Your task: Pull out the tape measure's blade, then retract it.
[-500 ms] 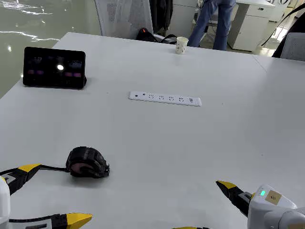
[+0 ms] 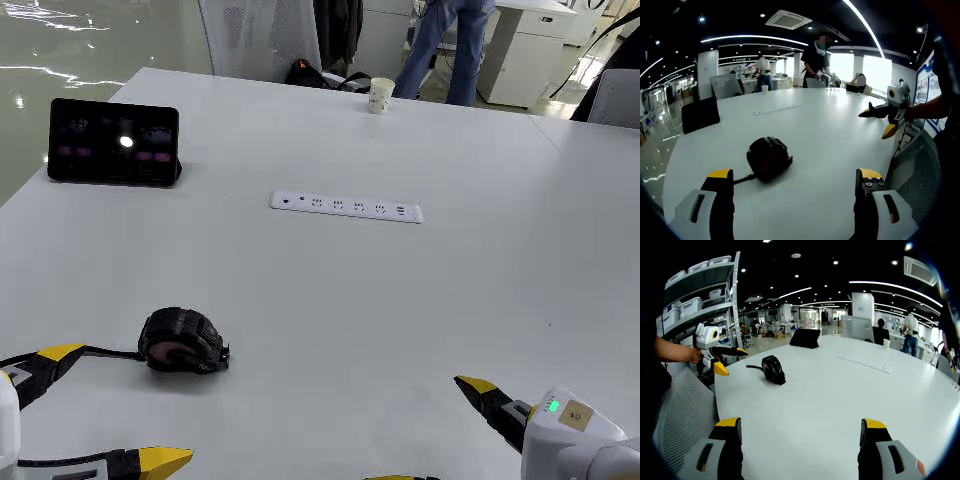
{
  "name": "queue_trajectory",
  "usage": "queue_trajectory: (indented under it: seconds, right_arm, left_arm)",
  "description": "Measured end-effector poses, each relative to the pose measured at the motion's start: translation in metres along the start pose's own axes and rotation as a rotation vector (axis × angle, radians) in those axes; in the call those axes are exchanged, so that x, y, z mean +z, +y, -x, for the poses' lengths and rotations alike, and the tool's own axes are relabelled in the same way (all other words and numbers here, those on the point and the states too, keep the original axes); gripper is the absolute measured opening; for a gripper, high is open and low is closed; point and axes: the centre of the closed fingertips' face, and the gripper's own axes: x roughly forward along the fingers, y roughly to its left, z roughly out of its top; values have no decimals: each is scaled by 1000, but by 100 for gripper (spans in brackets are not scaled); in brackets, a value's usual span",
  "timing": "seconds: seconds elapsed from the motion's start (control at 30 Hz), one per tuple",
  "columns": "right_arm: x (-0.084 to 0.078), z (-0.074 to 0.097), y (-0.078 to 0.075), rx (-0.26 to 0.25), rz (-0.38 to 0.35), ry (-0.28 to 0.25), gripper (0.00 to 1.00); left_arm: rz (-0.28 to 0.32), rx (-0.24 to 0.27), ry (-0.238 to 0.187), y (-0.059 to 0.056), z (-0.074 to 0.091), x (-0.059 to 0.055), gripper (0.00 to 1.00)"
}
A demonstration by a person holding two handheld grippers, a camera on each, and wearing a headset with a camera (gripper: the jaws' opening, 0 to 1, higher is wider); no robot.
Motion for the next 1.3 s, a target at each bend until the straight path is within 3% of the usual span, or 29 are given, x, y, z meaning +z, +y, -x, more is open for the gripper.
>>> queue_trajectory:
  seconds: [0.37,0.53,1.3]
  right_arm:
    - [-3,0,0,9,2,21,99]
    - [-1,1,0,12,12,6,99]
    - [-4,-9,-7,64,40,52,99]
  left_arm:
    - [-3,-12,7,1,-1,0,99]
    - [-4,-13,11,1,-2,0,99]
    - [-42,-14,18,16,-10,8,99]
